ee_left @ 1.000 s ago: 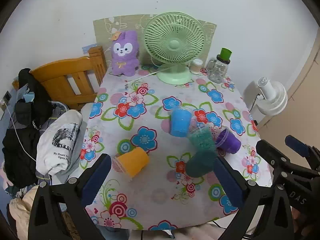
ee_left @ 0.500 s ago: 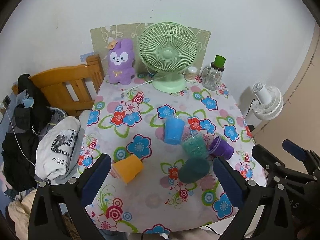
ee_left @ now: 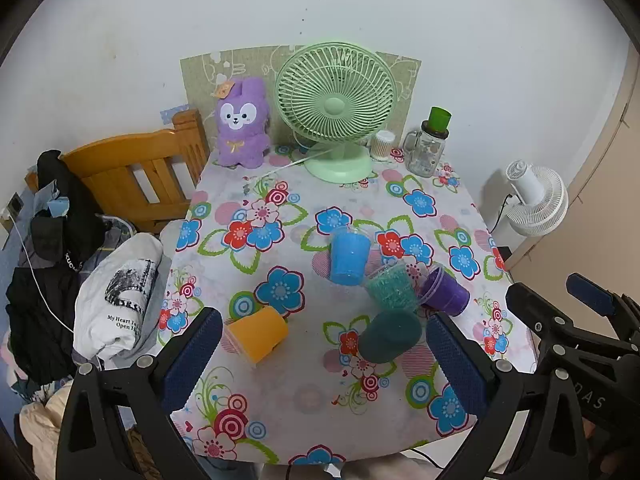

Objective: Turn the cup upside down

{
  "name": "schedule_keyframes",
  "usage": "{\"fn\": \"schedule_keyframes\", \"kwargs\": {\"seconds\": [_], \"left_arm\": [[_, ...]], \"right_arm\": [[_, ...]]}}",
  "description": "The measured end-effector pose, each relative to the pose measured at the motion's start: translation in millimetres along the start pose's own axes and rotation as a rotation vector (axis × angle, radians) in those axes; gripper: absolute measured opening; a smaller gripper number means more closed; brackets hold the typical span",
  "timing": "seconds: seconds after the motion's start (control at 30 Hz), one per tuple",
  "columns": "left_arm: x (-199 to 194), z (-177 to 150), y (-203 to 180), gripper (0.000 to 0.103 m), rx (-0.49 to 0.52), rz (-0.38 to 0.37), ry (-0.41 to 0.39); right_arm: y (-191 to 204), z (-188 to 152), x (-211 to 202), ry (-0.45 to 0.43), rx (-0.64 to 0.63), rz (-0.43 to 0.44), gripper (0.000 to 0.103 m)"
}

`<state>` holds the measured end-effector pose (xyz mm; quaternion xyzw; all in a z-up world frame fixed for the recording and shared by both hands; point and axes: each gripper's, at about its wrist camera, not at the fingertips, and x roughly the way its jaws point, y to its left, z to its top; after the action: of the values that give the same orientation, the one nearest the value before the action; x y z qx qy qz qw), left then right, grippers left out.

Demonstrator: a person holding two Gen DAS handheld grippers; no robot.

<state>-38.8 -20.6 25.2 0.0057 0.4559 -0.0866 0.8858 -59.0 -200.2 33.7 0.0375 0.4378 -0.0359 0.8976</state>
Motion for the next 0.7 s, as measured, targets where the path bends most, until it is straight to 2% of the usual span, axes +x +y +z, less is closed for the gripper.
{"fn": "schedule_keyframes", "kwargs": {"seconds": [0.7], "left_arm": [[0.8, 1.2, 1.1, 0.103, 0.001, 0.003, 0.001]], "right_arm": [[1.8, 0.3, -1.2, -0.003, 0.000, 0.000, 0.093]]}}
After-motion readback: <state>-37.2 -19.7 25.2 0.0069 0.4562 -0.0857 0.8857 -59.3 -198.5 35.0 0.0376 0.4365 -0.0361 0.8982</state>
